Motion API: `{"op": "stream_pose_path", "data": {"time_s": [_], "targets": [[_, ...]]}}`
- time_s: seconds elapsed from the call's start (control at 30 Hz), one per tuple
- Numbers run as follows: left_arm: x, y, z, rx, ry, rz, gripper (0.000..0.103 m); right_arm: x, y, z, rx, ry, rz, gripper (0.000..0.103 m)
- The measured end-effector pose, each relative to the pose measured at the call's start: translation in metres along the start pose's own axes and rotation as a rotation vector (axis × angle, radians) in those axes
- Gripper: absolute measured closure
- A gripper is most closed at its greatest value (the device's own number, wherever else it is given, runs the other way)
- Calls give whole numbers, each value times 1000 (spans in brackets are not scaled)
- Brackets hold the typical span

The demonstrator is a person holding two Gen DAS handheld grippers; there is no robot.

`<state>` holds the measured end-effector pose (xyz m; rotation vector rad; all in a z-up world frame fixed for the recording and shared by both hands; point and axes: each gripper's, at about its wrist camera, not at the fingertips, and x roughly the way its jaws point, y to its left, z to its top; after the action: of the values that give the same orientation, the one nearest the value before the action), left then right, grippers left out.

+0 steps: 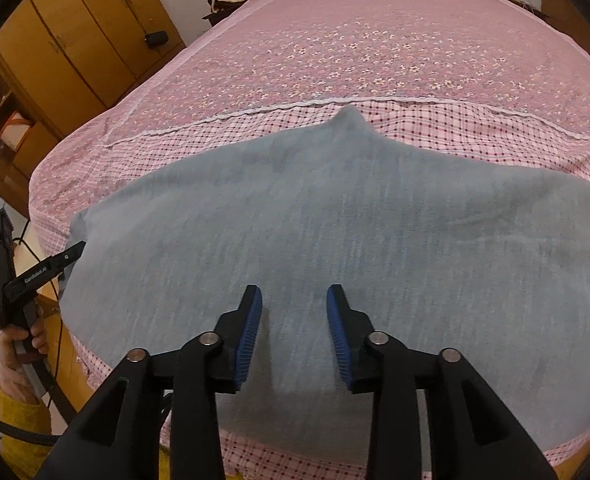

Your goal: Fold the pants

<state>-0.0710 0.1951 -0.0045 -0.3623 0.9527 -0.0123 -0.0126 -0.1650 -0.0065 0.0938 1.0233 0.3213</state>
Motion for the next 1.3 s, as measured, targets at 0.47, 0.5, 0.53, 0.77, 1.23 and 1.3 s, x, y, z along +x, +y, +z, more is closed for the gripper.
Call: {"op": "stream_pose_path", "data": {"time_s": [0.47,0.5,0.53,0.77,1.23,1.3], "targets": [[-3,-7,0,8,-21,57,92,-6,-2,1,-14,-26,-50,57],[-5,-7,1,3,-26,63,95,-7,-3,1,-15,-28,-52,57],[-8,-6,1,-3,-29,63,95,-8,-3,1,-15,-30,-54,57],[-39,-15,7,7,-90,70,97,-14,-8,-1,-12,-45,-64,57],[-101,-103,21,154,-166,-21,97,-37,-26,-7,20,-77,-84,57],[-99,-115,21,162,-157,-39,97,-40,-31,-9,33,-78,-83,57]]}}
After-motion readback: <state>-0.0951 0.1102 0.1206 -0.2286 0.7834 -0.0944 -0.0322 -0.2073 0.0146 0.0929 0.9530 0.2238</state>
